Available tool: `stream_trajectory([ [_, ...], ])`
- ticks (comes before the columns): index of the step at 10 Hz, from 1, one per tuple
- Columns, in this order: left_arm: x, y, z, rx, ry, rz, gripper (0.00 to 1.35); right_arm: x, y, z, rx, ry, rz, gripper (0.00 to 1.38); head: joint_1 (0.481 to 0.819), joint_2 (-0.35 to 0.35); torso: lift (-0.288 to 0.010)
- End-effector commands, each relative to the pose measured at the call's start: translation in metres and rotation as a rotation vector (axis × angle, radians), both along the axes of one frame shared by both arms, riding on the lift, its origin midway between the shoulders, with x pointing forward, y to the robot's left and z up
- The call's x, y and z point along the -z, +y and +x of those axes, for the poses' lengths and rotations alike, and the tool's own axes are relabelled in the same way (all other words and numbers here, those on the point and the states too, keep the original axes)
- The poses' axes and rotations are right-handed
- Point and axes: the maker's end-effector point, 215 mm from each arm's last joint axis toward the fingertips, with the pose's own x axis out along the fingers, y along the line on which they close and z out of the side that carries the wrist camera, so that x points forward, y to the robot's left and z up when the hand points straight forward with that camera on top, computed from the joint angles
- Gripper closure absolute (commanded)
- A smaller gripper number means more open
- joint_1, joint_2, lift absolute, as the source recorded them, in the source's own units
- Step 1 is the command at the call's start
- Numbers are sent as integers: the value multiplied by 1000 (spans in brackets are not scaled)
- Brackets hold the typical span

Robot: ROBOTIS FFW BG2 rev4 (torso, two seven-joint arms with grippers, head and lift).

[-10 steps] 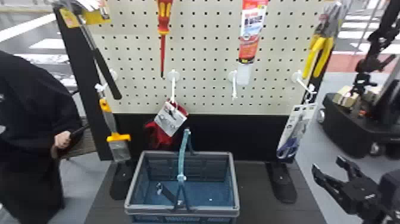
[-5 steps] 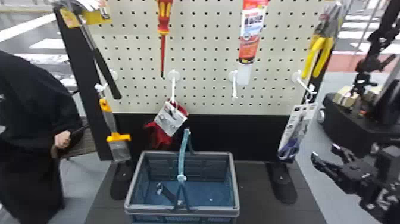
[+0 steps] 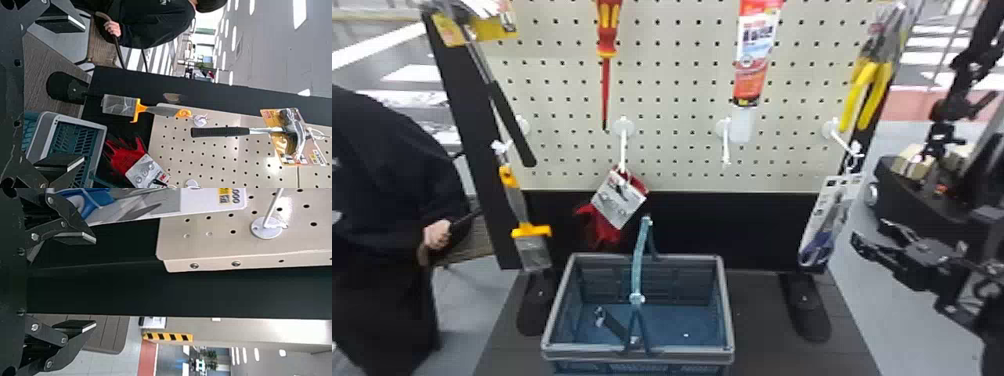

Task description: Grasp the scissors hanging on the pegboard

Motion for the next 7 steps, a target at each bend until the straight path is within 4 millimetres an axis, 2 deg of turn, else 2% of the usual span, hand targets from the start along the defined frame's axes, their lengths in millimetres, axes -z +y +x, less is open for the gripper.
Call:
stream_trajectory([
  [1,-1,-1,3,3,-5,-1,142,-4,6,3,-28,14,33,502,549,0,-100],
  [3,2,-2,3,6,-1,-2,142,-6,24,0,-92,31,55,502,549,0,-100],
  [6,3,-2,1,6,3,-2,142,-18,45,-16,-176,36,50,502,549,0,-100],
  [7,1,-2,2,6,-2,-3,142,-22,57,-20,-214,40,47,502,549,0,-100],
])
